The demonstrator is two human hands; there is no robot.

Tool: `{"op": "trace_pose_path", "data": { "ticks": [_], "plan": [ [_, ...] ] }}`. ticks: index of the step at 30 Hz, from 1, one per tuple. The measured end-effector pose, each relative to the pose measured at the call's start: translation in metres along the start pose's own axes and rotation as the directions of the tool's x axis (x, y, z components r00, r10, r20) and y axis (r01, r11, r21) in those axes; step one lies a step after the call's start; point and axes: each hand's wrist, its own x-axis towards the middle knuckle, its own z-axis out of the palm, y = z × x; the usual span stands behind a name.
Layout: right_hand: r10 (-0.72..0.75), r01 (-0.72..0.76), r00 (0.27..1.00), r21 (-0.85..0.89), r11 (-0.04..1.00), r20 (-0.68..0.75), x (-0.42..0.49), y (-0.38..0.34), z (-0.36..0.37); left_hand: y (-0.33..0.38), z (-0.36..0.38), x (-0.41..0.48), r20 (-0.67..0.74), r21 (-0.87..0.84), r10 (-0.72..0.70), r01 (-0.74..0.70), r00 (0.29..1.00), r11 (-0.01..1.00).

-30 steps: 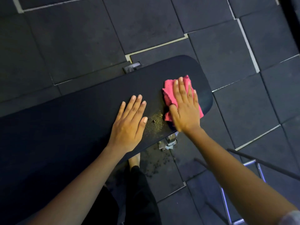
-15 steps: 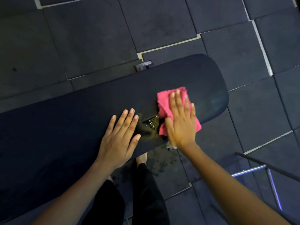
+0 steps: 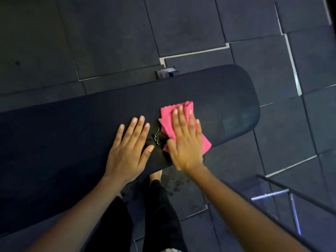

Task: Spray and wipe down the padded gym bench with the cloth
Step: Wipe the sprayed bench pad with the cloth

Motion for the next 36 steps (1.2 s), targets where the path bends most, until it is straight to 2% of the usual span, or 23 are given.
{"op": "trace_pose_path", "data": {
  "ticks": [3,6,8,10,13,18,20,23,25,27,32,36],
  "plan": [
    [0.150,-0.150,0.985,0.000,0.989,-0.089,0.023,0.007,-0.006,-0.001,-0.001,-0.002,-0.015,-0.018,-0.022,0.022,1.000,1.000],
    [0.339,-0.338,0.929,0.030,0.941,-0.148,0.042,-0.011,-0.002,-0.003,-0.001,-0.005,-0.027,-0.028,-0.044,0.043,0.999,0.999],
    [0.365,-0.365,0.919,0.030,0.931,-0.146,0.045,-0.024,0.002,-0.005,0.000,-0.009,-0.033,-0.034,-0.072,0.071,0.997,0.997],
    [0.259,-0.259,0.957,0.016,0.966,-0.130,0.040,-0.036,0.004,-0.007,0.001,-0.015,-0.032,-0.030,-0.101,0.100,0.994,0.994],
    [0.004,-0.003,0.998,0.008,1.000,-0.062,0.025,-0.047,0.007,-0.014,0.002,-0.028,-0.023,0.000,-0.102,0.102,0.994,0.995],
    [-0.274,0.275,0.962,-0.043,0.961,0.018,0.026,-0.011,-0.002,-0.027,0.003,-0.033,-0.013,0.025,-0.057,0.057,0.998,0.998],
    [-0.245,0.244,0.969,-0.049,0.968,-0.013,0.027,0.002,-0.003,-0.027,0.004,-0.033,-0.017,0.022,-0.052,0.053,0.998,0.998],
    [-0.028,0.028,0.994,-0.002,1.000,-0.108,0.022,-0.004,0.001,-0.028,0.005,-0.034,-0.024,0.015,-0.050,0.050,0.998,0.999],
    [0.110,-0.105,0.981,0.040,0.994,-0.158,0.018,-0.019,0.005,-0.029,0.004,-0.034,-0.019,0.010,-0.052,0.052,0.998,0.999],
    [0.180,-0.169,0.967,0.077,0.983,-0.177,0.013,-0.037,0.009,-0.028,0.003,-0.034,-0.019,-0.012,-0.062,0.062,0.998,0.998],
    [0.087,-0.074,0.988,0.097,0.992,-0.131,-0.006,-0.068,0.016,-0.030,0.001,-0.035,-0.071,-0.143,-0.138,0.126,0.988,0.982],
    [-0.111,0.114,0.993,0.063,0.991,-0.048,-0.021,-0.081,0.027,-0.033,0.001,-0.037,-0.103,-0.284,-0.153,0.119,0.983,0.951]
  ]
}}
